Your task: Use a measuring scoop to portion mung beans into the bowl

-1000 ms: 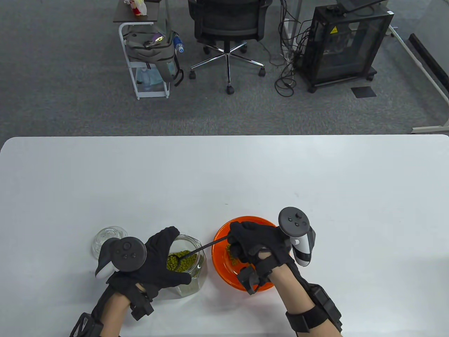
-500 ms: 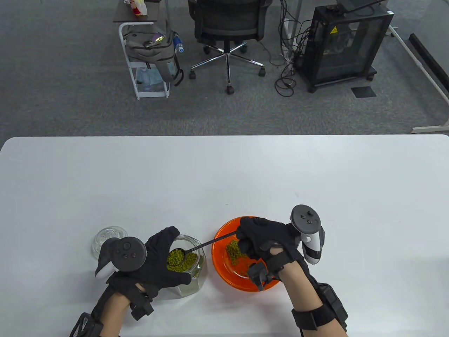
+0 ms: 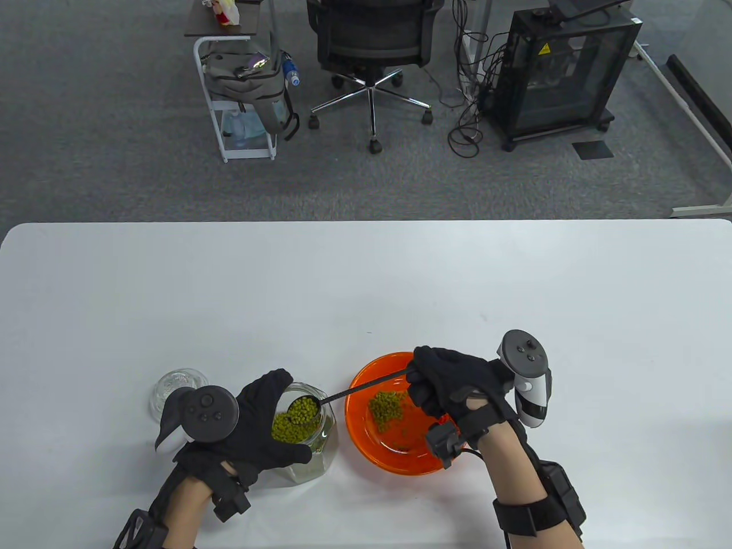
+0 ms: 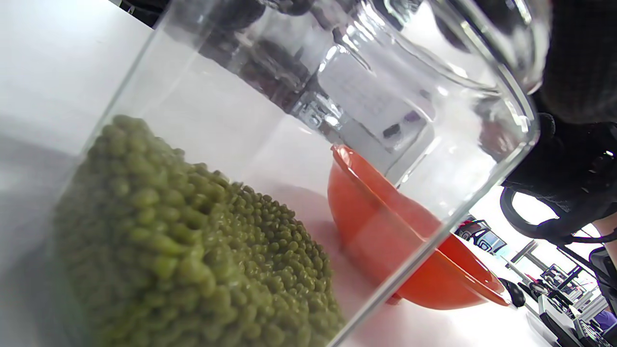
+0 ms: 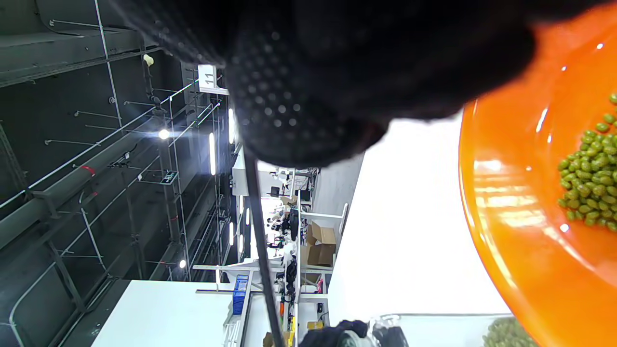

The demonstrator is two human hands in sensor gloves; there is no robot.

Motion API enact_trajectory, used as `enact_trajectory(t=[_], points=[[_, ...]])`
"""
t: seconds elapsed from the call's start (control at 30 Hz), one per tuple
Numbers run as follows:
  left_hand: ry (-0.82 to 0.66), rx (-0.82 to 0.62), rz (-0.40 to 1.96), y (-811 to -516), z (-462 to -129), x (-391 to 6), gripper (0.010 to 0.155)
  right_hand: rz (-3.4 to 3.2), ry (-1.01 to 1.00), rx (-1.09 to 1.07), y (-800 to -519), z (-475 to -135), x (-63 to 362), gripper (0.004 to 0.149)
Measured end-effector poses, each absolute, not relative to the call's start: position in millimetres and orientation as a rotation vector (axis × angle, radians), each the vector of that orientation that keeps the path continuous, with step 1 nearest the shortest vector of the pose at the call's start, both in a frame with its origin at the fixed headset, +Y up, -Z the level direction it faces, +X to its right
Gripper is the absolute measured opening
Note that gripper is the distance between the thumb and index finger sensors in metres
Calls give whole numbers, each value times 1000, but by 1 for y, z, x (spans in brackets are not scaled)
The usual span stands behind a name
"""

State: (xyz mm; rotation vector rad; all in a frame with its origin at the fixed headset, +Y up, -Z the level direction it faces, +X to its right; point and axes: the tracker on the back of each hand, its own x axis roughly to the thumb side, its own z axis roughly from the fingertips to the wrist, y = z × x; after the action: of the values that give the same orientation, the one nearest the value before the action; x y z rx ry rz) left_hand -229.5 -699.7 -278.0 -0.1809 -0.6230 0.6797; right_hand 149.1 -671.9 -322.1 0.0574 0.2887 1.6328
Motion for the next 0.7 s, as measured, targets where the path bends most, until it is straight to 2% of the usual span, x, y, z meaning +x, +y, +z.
enact_trajectory(t=[0.4,0.7], points=[[-623,-183,678,-700,-278,-230,126,1602,243,-5,-673,-316,199,44],[-624,-186,680,-699,-279,-230,125,1588,222,-134,-696,-316,242,44]])
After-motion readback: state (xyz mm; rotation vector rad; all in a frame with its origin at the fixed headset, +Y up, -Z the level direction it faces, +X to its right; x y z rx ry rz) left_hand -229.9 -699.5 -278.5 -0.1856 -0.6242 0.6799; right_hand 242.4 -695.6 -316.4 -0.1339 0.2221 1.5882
